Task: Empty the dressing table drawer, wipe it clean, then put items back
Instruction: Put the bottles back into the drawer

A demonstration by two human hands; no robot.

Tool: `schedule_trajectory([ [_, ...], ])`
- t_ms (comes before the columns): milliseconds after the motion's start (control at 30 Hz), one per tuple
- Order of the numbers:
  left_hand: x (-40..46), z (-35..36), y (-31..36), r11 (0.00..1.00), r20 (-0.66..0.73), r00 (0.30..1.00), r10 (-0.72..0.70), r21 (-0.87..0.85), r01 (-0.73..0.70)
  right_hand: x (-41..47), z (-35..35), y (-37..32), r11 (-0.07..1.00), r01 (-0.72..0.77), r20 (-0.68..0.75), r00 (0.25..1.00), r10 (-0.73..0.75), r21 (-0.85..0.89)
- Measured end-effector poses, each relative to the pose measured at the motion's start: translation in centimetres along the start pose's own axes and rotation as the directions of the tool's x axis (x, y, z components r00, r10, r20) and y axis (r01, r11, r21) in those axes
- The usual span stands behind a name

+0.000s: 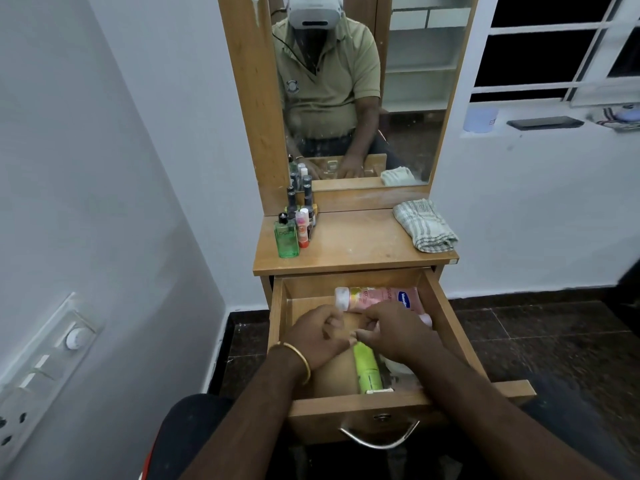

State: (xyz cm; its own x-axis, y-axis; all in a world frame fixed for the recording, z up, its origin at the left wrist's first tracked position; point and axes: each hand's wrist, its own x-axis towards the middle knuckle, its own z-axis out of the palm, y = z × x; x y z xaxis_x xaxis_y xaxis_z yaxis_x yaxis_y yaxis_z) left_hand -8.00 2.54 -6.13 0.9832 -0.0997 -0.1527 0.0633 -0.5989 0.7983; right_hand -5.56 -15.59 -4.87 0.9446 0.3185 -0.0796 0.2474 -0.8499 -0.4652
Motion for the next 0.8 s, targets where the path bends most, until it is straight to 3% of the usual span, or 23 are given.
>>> schedule_trajectory([
  [100, 0.1, -1.4, 0.2, 0.985, -0.253, 0.964, 0.078, -0.130, -0.114, 1.0, 0.1, 0.0, 0.997, 0.065, -0.236, 0.969, -0.074, -0.048],
  [200, 0.3, -2.3, 0.4, 0.926, -0.465, 0.885, -0.010, -0.338, -0.167, 3.0, -0.9, -1.7, 0.989, 0.137, -0.410, 0.900, -0.149, -0.060],
  [300, 0.7, -2.6, 0.0, 0.887, -0.553, 0.830, -0.074, -0.417, -0.200, 5.4, -3.0, -5.6, 0.958, 0.276, -0.491, 0.826, -0.278, -0.078],
  [400, 0.8, -2.7, -0.2, 0.871, -0.578, 0.810, -0.100, -0.445, -0.209, 7.9, -4.8, -10.2, 0.930, 0.343, -0.474, 0.802, -0.364, -0.134],
  [567, 1.0, -2.5, -0.3, 0.873, -0.591, 0.802, -0.090, -0.434, -0.222, 10.4, -5.6, -14.2, 0.897, 0.321, -0.312, 0.856, -0.412, -0.303],
  [800, 0.9, -2.4, -0.6, 0.884, -0.605, 0.793, -0.067, -0.405, -0.234, 10.2, -4.7, -13.7, 0.902, 0.366, -0.329, 0.843, -0.426, -0.229],
])
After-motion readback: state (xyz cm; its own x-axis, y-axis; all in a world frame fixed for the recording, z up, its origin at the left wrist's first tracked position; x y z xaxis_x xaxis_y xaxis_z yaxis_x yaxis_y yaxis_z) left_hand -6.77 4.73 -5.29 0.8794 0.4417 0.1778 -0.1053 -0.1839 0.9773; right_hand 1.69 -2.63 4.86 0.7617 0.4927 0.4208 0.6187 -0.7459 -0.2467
